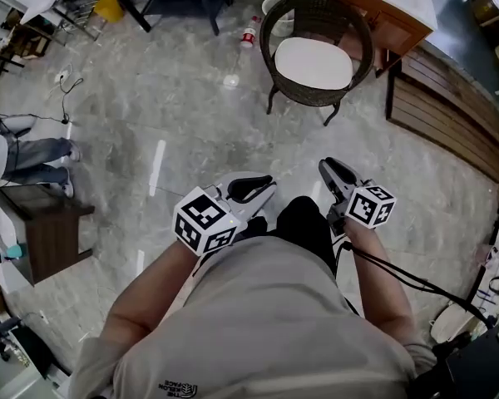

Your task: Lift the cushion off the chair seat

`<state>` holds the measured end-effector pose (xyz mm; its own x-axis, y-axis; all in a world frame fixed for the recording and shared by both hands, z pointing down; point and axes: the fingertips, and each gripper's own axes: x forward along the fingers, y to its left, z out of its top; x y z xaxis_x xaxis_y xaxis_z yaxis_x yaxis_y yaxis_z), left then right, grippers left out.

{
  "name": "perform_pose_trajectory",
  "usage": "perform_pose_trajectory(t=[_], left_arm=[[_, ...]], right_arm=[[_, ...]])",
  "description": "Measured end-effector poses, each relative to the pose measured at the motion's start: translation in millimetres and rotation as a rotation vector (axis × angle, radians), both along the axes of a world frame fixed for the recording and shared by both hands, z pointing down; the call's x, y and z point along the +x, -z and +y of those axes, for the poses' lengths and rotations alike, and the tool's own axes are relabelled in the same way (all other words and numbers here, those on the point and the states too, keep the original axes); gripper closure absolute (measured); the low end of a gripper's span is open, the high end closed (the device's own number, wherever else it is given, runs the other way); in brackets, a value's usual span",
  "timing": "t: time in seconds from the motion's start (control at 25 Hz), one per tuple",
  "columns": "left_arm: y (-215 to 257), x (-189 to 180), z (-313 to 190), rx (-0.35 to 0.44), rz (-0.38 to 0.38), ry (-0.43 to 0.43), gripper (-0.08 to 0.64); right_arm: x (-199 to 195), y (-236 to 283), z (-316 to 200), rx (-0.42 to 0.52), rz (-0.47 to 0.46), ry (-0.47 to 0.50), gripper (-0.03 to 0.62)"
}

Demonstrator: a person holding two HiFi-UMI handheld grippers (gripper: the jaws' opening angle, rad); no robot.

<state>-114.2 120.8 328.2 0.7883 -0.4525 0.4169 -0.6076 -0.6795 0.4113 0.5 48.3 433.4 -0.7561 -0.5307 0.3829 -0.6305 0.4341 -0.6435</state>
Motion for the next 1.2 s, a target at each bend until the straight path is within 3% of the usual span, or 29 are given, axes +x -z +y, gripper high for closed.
perform_pose_trajectory(t=[0.28, 0.52, 0.84, 1.2], left_arm=[[-17.4, -18.2, -52.9, -0.041, 0.01, 0.004, 0.529], [-36.0, -18.4, -110.2, -0.083, -0.015, -0.009, 0.529], [-56.3, 30.9, -202.1, -0.102, -0.02, -0.079, 0.529], [-115.2, 83.6, -308.4, -0.181, 0.006, -0.124, 0.499]], right_arm=[[-7.9, -59.4, -73.8, -0.106, -0.032, -0.092, 0.499], [8.3, -125.7, -151.9, -0.23, -0.136, -0.235, 0.499], [68.3, -228.3, -259.7, -0.387, -0.344, -0.534, 0.486], [94.1, -347.5, -338.1, -0.539, -0.445, -0.662, 0.431]])
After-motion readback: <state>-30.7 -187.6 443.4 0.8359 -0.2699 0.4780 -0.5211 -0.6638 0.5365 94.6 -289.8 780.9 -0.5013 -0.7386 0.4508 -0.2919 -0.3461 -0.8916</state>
